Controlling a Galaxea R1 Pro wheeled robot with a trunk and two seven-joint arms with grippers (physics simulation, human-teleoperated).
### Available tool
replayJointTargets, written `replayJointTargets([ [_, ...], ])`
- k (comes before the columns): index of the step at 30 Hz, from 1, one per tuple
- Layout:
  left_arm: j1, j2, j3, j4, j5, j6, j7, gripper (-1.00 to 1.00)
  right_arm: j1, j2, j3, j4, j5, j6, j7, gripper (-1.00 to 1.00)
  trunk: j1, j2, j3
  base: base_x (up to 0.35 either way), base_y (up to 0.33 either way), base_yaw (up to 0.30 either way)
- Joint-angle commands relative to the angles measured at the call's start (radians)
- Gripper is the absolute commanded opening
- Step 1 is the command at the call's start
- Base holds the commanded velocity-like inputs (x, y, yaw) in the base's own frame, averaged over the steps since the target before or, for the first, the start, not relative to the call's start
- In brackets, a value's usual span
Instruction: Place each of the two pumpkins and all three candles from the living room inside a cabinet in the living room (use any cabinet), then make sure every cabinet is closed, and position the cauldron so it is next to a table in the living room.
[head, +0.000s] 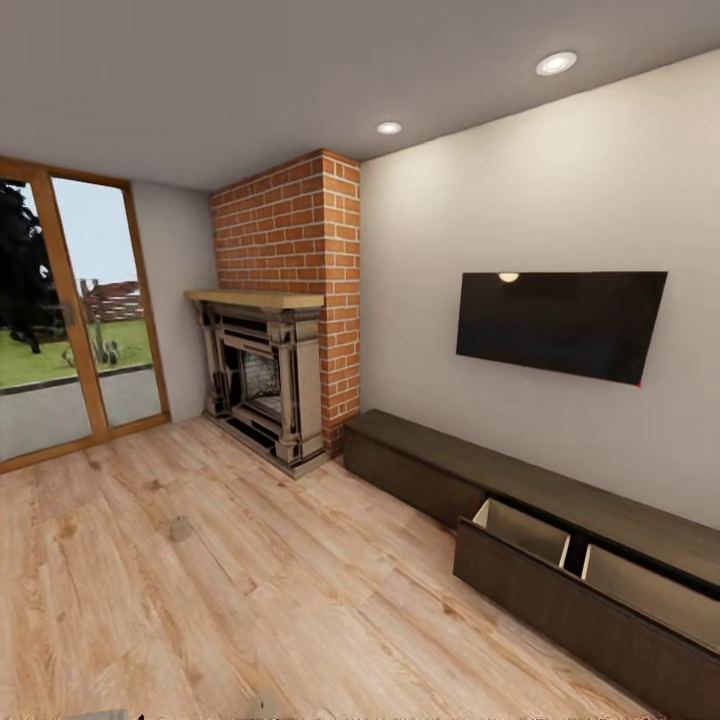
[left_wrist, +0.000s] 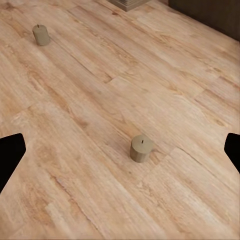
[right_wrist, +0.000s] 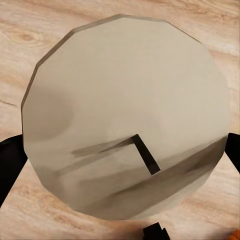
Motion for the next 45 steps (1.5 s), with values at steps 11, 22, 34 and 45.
replayJointTargets([
  [11, 0.0, 0.0, 0.001, -0.002, 0.0, 0.007, -0.005, 1.0, -0.001, -0.001, -0.007, 0.003, -0.004, -0.005, 0.003, -1.0, 0.0, -0.001, -0.02, 0.005, 0.001, 0.0],
  [22, 0.0, 0.0, 0.001, -0.001, 0.001, 0.007, -0.005, 1.0, -0.001, 0.0, -0.006, 0.0, -0.002, -0.006, 0.003, -1.0, 0.0, -0.001, -0.03, 0.223, 0.099, -0.01],
  [34, 0.0, 0.0, 0.001, -0.001, 0.001, 0.006, -0.005, 1.0, -0.001, 0.0, -0.007, 0.003, -0.002, -0.006, 0.003, -1.0, 0.0, -0.001, -0.044, 0.169, 0.068, -0.177],
  [45, -0.001, 0.0, 0.001, -0.001, 0.001, 0.006, -0.005, 1.0, -0.001, 0.0, -0.007, 0.003, -0.003, -0.006, 0.003, -1.0, 0.0, -0.001, -0.057, 0.006, 0.002, -0.203],
])
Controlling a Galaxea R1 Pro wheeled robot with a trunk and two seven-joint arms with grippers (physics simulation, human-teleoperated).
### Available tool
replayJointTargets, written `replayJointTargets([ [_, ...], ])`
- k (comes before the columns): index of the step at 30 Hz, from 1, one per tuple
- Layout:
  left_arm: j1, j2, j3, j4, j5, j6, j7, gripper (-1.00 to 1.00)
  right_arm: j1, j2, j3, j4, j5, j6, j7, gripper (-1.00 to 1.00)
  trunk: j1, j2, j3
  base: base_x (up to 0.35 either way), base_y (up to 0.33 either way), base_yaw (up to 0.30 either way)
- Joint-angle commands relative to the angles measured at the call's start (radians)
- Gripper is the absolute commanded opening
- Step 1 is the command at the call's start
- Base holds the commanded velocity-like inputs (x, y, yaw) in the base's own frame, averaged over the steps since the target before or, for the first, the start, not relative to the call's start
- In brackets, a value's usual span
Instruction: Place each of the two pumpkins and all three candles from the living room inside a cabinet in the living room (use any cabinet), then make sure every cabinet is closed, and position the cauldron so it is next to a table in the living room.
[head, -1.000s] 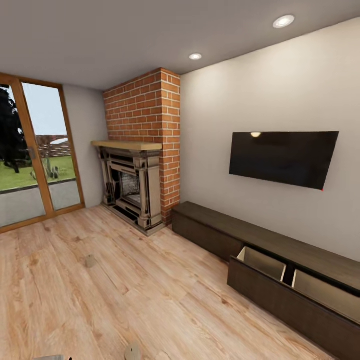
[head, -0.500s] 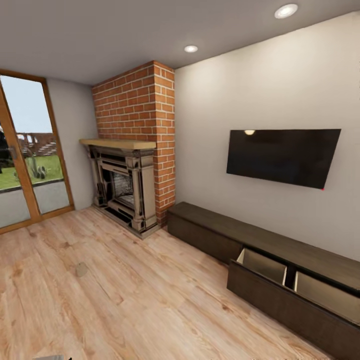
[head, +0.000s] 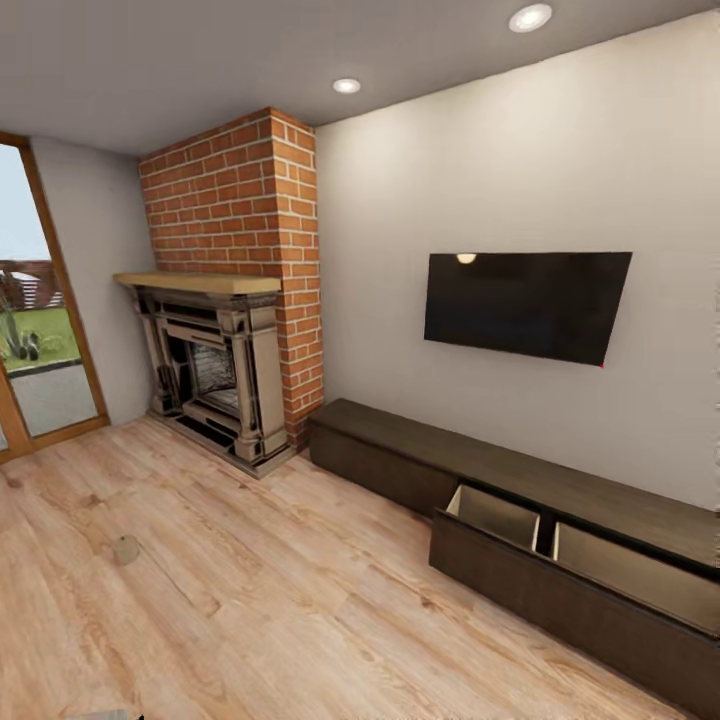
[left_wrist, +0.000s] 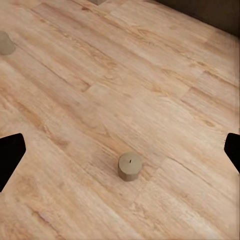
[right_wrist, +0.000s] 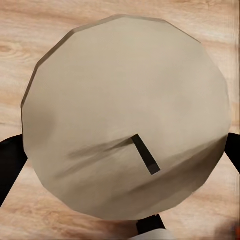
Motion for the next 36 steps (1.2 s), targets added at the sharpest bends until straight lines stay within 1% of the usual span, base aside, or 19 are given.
replayJointTargets([
  [1, 0.0, 0.0, 0.002, -0.002, 0.001, 0.007, -0.005, 1.0, -0.001, 0.0, -0.007, 0.001, -0.003, -0.005, 0.003, -1.0, 0.0, -0.001, -0.002, 0.0, 0.0, -0.203],
  [6, 0.0, 0.0, 0.002, -0.002, 0.001, 0.007, -0.005, 1.0, -0.001, 0.0, -0.007, 0.001, -0.003, -0.005, 0.003, -1.0, 0.0, -0.001, -0.009, 0.016, 0.009, -0.204],
  [12, 0.0, 0.0, 0.002, -0.001, 0.001, 0.007, -0.005, 1.0, -0.001, 0.0, -0.007, 0.0, -0.003, -0.005, 0.003, -1.0, 0.0, -0.001, -0.016, 0.183, 0.153, -0.203],
  [17, 0.0, 0.0, 0.002, 0.045, 0.003, 0.008, -0.006, 1.0, -0.001, 0.001, -0.007, 0.0, -0.003, -0.005, 0.003, -1.0, 0.0, -0.001, -0.022, 0.229, 0.194, -0.182],
  [22, -0.001, 0.0, 0.002, 0.066, 0.005, 0.008, -0.007, 1.0, -0.001, 0.004, -0.006, -0.003, -0.001, -0.005, 0.003, -1.0, 0.0, -0.001, -0.024, 0.235, 0.202, -0.05],
  [36, 0.0, 0.001, 0.002, 0.07, 0.006, 0.008, -0.007, 1.0, -0.001, 0.006, -0.005, -0.004, -0.001, -0.005, 0.003, -1.0, 0.0, -0.001, -0.025, 0.23, 0.229, -0.004],
])
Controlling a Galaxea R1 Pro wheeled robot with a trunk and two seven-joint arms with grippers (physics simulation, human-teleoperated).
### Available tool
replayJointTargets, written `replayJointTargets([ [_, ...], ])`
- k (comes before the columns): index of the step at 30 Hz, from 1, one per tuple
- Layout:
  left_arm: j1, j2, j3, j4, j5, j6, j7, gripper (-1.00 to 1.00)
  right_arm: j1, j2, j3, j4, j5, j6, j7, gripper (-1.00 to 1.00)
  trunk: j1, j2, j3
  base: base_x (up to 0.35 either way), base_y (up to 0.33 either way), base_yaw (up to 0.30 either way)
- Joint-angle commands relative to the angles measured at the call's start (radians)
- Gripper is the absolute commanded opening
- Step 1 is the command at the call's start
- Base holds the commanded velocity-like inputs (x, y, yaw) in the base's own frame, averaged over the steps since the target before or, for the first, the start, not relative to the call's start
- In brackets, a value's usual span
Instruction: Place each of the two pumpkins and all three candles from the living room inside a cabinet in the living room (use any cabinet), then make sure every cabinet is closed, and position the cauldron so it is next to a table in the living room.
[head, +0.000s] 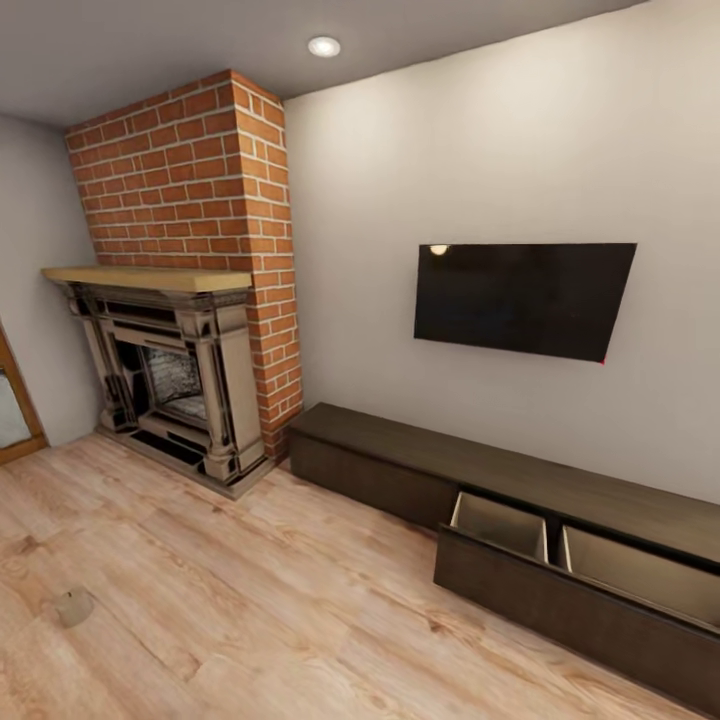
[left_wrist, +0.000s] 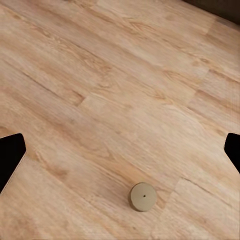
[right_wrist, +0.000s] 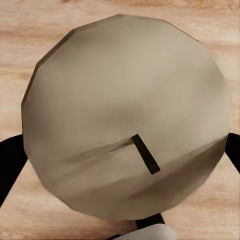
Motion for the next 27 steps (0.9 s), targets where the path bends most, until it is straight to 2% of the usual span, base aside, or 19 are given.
replayJointTargets([
  [1, 0.0, 0.0, 0.001, -0.001, 0.002, 0.007, -0.005, 1.0, -0.001, 0.0, -0.007, 0.0, -0.003, -0.005, 0.002, -1.0, 0.001, -0.001, -0.001, 0.255, 0.143, 0.0],
  [6, -0.001, -0.001, 0.001, -0.001, 0.002, 0.007, -0.005, 1.0, -0.001, 0.0, -0.006, 0.0, -0.003, -0.005, 0.002, -1.0, 0.001, -0.001, -0.001, 0.22, 0.05, 0.0],
  [17, 0.0, -0.001, 0.001, -0.001, 0.002, 0.007, -0.005, 1.0, -0.001, 0.0, -0.004, 0.005, 0.008, -0.005, 0.004, -1.0, 0.001, -0.001, -0.001, 0.077, 0.008, 0.0],
  [27, -0.001, -0.001, 0.001, 0.0, -0.001, 0.007, -0.005, 1.0, -0.001, 0.0, -0.003, 0.005, 0.011, -0.005, 0.004, -1.0, 0.001, -0.001, -0.001, 0.142, 0.096, 0.0],
])
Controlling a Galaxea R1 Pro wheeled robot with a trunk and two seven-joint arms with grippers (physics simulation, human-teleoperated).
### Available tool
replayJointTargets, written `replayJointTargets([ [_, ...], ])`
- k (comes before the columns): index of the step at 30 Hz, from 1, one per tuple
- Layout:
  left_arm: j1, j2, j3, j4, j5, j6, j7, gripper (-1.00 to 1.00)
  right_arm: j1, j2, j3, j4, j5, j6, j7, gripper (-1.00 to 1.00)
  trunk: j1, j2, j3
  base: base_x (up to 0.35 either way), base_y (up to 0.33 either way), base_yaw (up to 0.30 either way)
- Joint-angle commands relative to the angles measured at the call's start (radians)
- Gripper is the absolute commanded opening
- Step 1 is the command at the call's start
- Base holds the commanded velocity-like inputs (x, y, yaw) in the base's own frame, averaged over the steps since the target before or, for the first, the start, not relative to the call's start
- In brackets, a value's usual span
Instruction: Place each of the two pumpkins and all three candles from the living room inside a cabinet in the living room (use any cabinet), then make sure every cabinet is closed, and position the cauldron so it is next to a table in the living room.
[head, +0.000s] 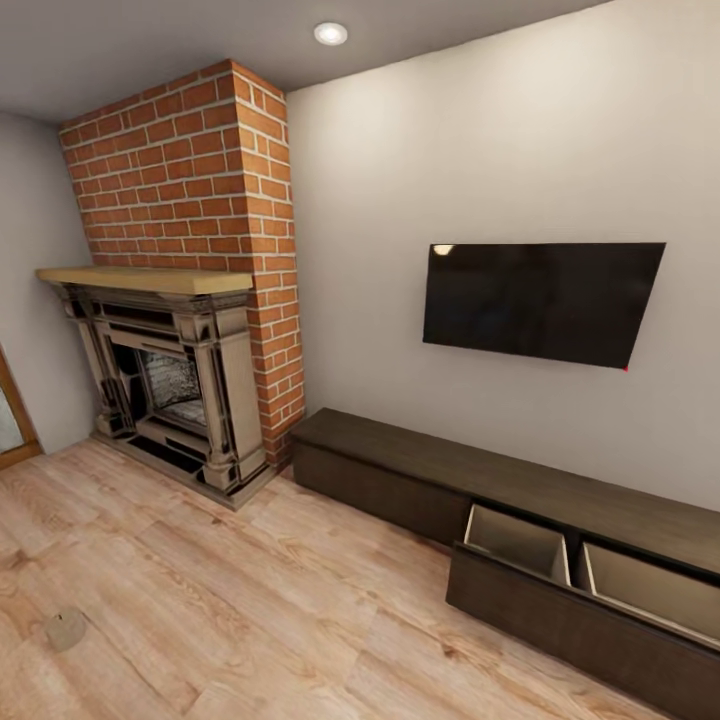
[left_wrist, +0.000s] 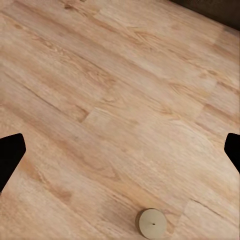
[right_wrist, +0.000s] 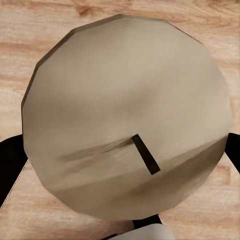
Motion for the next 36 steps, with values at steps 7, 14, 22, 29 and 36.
replayJointTargets([
  [7, 0.0, 0.0, 0.001, 0.0, 0.001, 0.007, -0.005, 1.0, -0.001, -0.001, -0.007, 0.001, -0.003, -0.005, 0.003, -1.0, 0.001, -0.001, -0.001, 0.085, 0.071, 0.0],
  [14, 0.0, 0.0, 0.001, 0.0, 0.001, 0.007, -0.005, 1.0, -0.001, -0.001, -0.007, 0.001, -0.007, -0.005, 0.003, -1.0, 0.001, -0.001, -0.001, 0.023, 0.043, 0.0],
  [22, 0.0, 0.001, 0.001, 0.0, 0.001, 0.008, -0.007, 1.0, -0.001, 0.0, -0.009, -0.008, -0.015, -0.005, 0.001, -1.0, 0.001, -0.001, -0.001, 0.002, 0.003, 0.0],
  [29, -0.002, 0.01, -0.007, -0.14, 0.006, 0.257, -0.02, 1.0, -0.001, 0.0, -0.01, -0.008, -0.015, -0.005, 0.001, -1.0, 0.001, -0.001, -0.001, 0.0, 0.0, 0.0],
  [36, -0.125, 0.007, -0.177, -0.218, 0.002, 0.671, -0.033, 1.0, -0.001, 0.001, -0.009, -0.009, -0.015, -0.005, 0.001, -1.0, 0.001, -0.001, -0.001, 0.0, 0.0, 0.0],
])
